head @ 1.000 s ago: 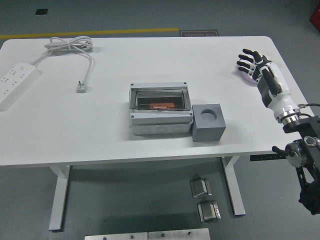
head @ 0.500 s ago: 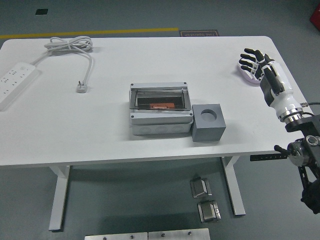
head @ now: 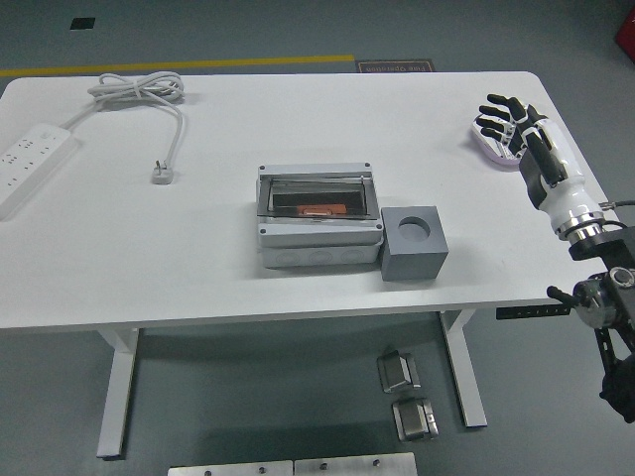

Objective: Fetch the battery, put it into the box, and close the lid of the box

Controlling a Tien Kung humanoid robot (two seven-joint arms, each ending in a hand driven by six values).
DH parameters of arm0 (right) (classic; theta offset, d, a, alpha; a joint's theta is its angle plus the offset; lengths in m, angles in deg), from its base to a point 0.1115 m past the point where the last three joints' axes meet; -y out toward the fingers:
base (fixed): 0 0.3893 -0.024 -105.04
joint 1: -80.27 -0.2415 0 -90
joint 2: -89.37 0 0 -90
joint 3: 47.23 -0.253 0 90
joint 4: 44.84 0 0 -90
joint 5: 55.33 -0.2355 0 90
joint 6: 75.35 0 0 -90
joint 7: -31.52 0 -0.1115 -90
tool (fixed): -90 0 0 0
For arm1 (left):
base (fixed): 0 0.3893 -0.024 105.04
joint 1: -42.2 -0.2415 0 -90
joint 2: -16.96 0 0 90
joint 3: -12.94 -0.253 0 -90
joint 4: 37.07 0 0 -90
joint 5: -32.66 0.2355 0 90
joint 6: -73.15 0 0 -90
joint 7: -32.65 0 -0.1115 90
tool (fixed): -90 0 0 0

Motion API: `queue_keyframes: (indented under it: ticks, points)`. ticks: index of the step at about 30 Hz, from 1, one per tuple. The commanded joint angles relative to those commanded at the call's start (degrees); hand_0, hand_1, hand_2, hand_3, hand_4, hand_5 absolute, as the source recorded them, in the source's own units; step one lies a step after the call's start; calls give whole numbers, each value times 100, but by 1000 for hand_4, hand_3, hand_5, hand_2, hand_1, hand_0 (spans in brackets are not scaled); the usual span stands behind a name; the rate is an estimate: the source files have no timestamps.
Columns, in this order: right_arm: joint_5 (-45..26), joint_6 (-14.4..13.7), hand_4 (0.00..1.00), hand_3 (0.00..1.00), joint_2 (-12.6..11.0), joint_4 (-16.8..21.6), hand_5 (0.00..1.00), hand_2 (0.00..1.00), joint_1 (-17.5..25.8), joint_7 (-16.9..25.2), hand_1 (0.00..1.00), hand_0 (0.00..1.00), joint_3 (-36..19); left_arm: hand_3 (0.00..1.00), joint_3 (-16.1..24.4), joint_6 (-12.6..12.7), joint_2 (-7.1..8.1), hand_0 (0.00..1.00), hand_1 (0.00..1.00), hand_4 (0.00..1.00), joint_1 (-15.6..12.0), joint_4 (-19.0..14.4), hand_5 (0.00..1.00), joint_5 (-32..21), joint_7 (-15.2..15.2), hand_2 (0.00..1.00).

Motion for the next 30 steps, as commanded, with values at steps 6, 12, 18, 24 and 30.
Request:
queue_keyframes:
  ticks: [6, 12, 18, 24, 30]
  points:
    - [19, 4, 906, 762, -1, -3, 794, 751, 11, -1, 739, 806, -35, 670, -64, 2, 19, 611, 631, 702, 14, 0, 209, -53, -3, 633]
    - [56, 6, 905, 760, -13, 0, 793, 750, 32, -4, 738, 807, -58, 669, -154, 4, 41, 612, 631, 702, 47, 0, 209, -128, -14, 633]
    - [79, 5, 905, 761, -22, 5, 793, 750, 42, 0, 739, 806, -63, 669, -98, -4, 12, 611, 631, 702, 35, 0, 210, -70, -44, 633]
    - [105, 8, 905, 761, -21, 8, 793, 750, 47, 0, 739, 806, -76, 669, -76, -4, 10, 611, 631, 702, 35, 0, 210, -58, -48, 633]
    - [119, 7, 905, 759, -18, 5, 794, 749, 41, 2, 739, 808, -94, 671, -118, 1, 20, 611, 631, 702, 47, 0, 209, -111, -35, 633]
